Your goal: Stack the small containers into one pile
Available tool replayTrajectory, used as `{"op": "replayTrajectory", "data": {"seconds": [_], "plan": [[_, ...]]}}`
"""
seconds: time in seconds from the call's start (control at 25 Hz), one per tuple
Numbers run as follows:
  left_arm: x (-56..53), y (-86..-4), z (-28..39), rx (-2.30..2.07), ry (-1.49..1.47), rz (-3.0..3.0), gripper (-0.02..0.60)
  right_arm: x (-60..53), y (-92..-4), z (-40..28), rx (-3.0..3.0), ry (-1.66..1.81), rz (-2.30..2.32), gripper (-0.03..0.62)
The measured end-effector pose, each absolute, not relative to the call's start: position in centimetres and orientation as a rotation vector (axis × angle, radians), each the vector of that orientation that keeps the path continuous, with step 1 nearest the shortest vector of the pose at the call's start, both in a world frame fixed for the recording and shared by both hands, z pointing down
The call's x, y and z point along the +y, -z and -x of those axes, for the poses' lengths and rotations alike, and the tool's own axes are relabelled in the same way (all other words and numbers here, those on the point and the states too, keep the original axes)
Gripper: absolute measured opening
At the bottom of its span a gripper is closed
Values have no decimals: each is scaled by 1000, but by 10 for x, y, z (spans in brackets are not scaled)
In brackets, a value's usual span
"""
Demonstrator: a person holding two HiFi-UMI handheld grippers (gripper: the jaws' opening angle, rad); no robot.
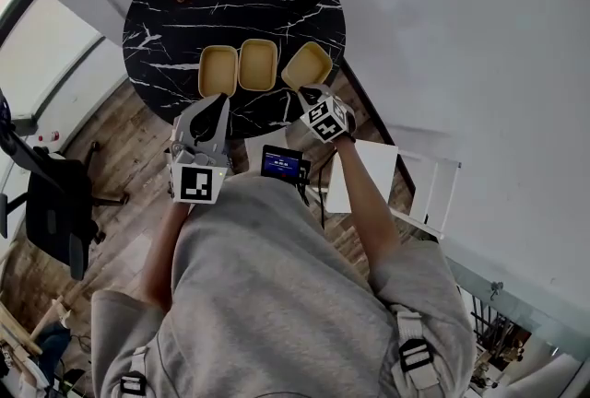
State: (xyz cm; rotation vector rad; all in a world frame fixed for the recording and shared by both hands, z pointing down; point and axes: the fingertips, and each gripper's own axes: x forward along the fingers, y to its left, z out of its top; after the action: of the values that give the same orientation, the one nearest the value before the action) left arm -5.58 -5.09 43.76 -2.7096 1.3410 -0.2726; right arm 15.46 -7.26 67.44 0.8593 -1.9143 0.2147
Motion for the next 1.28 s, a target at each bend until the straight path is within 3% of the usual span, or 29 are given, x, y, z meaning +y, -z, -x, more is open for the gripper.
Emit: {"op": "replayTrajectory", "data": {"seconds": [0.72,1.28], "plan": [[-48,-442,64,1369,295,2703,0,-83,-652,-114,-1883,245,-581,29],[-55,-453,88,1489,360,2663,0,-89,-678,-59,-1988,321,-405,29]]}}
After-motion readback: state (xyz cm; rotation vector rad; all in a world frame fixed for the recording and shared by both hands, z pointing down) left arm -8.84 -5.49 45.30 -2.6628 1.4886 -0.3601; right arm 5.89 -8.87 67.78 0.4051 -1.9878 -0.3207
